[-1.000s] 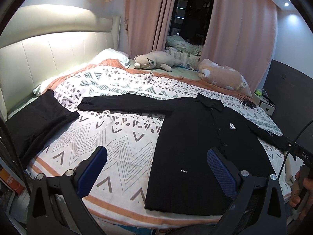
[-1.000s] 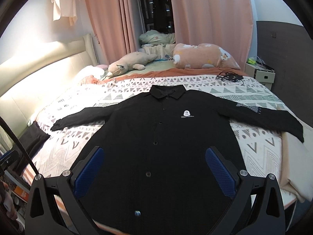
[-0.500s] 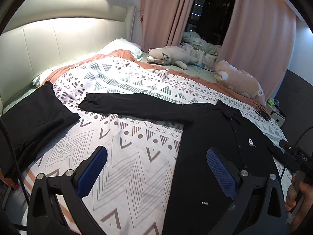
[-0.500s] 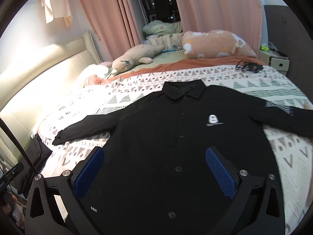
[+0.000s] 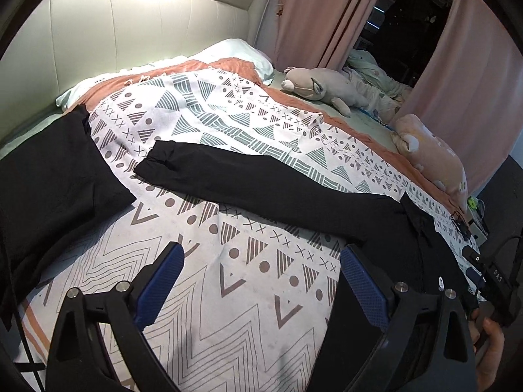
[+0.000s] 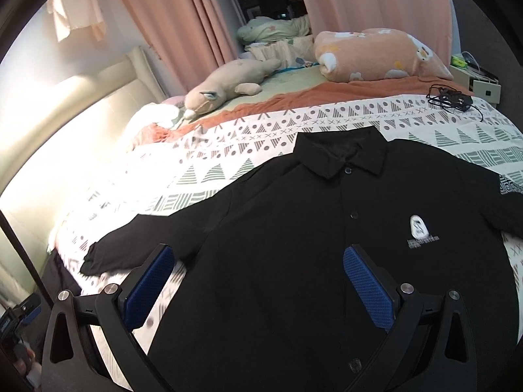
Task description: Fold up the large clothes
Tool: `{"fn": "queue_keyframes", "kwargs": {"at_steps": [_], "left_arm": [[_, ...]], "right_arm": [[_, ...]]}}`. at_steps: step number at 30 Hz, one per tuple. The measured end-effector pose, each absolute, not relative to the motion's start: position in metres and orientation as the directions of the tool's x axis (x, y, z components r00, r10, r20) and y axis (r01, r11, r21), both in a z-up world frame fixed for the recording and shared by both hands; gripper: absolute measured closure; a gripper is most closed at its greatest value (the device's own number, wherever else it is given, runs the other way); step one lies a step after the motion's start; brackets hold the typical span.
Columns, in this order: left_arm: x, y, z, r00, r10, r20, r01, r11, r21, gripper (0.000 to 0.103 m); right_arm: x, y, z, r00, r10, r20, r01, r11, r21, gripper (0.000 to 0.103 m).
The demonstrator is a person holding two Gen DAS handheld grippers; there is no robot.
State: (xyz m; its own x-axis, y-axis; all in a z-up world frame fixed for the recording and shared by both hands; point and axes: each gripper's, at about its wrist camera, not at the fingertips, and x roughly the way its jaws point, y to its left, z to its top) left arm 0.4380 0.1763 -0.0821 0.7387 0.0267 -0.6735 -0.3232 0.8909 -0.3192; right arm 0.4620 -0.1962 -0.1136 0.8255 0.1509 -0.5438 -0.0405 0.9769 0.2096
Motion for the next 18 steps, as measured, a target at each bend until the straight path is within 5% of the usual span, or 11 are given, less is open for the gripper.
{"fn": "queue_keyframes", "kwargs": {"at_steps": [4, 10, 18], "left_arm": [[0.466, 0.197, -0.098, 0.702, 0.018, -0.712, -0.355, 0.875, -0.329, 0.022], [0.500, 0.233, -0.128, 0.661, -0.004, -0.751, -0.430, 0.817, -0.383, 0.024], [0.540, 0.271, -0.167, 0.596, -0.018, -0.802, -0.510, 0.764, -0.396, 0.035]], "right_arm": [[0.490, -0.182, -0.115, 0.822, 0.152, -0.550, -0.044, 0.978, 0.204, 0.000], [0.539, -0.161, -0.132, 0.785, 0.158, -0.599, -0.062, 0.982, 0.178, 0.001], [0.597, -0.139, -0.159, 0.721, 0.187, -0.667, -0.075, 0.978, 0.194, 0.030]]}}
